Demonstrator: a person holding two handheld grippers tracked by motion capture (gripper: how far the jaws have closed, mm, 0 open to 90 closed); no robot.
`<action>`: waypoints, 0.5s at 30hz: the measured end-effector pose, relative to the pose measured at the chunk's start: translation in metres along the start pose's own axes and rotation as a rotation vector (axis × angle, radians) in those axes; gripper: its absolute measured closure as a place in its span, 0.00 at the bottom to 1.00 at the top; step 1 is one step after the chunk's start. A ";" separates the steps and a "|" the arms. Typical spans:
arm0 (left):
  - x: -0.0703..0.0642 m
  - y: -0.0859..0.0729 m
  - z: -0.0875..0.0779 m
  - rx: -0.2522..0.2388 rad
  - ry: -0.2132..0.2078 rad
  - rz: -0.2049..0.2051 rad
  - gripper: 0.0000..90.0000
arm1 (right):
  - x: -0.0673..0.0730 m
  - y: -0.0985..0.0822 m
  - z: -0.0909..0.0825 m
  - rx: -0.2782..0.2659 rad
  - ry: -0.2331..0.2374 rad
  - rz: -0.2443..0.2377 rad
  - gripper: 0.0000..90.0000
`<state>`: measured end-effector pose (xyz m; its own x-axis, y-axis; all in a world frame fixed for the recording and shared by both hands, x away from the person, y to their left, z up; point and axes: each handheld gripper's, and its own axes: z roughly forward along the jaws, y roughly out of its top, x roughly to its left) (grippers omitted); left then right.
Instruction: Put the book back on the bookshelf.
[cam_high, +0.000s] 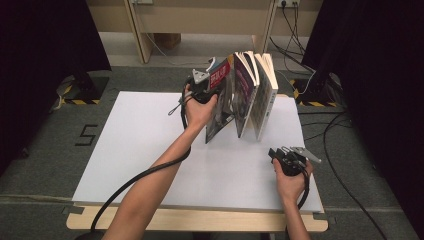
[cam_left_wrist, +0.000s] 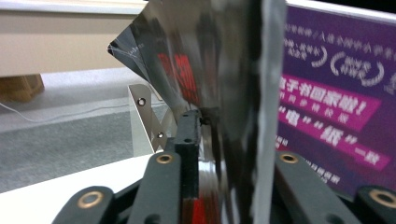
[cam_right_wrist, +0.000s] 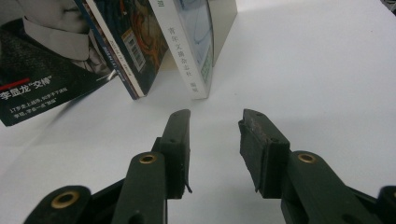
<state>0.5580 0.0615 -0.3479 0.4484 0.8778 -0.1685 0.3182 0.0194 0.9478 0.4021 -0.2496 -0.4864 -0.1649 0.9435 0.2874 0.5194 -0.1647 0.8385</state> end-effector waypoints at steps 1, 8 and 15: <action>0.001 0.002 0.001 0.001 0.000 -0.010 0.77 | 0.000 0.000 0.000 0.001 0.000 0.002 0.71; 0.010 0.007 0.005 0.015 -0.001 -0.064 0.75 | 0.002 0.000 0.002 0.005 0.006 0.006 0.70; 0.015 0.002 0.012 0.072 0.019 -0.056 0.84 | 0.002 0.000 0.002 0.005 0.003 -0.001 0.71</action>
<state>0.5757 0.0690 -0.3523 0.4125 0.8851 -0.2153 0.4020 0.0353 0.9150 0.4036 -0.2469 -0.4862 -0.1680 0.9427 0.2884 0.5231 -0.1627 0.8366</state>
